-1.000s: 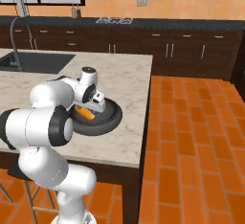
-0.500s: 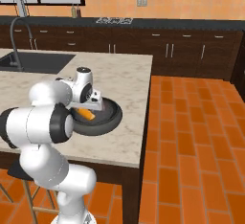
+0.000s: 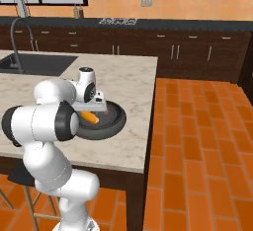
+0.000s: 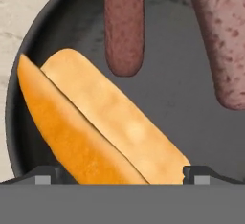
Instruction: Place one bun and one sausage from the bowl on each plate.
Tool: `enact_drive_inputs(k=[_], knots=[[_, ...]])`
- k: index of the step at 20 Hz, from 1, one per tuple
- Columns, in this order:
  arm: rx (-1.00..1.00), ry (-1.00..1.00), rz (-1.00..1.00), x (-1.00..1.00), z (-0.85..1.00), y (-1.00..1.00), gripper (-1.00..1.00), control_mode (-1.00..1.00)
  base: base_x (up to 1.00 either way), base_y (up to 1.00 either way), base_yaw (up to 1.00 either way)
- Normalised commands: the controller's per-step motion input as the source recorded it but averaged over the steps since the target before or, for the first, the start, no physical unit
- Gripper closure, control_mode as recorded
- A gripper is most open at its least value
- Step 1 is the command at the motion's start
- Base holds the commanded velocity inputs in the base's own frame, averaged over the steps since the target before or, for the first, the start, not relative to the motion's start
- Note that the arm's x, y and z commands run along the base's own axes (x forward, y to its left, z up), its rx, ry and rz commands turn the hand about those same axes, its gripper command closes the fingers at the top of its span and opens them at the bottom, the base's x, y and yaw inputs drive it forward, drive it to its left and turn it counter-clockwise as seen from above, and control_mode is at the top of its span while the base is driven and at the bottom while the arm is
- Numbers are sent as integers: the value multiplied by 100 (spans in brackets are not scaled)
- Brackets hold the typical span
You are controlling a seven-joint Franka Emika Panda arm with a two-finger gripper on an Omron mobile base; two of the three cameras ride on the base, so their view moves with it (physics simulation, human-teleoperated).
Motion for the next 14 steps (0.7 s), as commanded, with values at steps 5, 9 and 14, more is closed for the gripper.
enact_drive_inputs(k=[5, 9, 14], knots=[[11, 10, 7, 0, 0, -1, -100, -100, 0, 0, 0], [14, 2, 3, 0, 0, 0, -100, -100, 0, 0, 0], [4, 0, 0, -10, -17, 3, 100, -100, 0, 0, 0]])
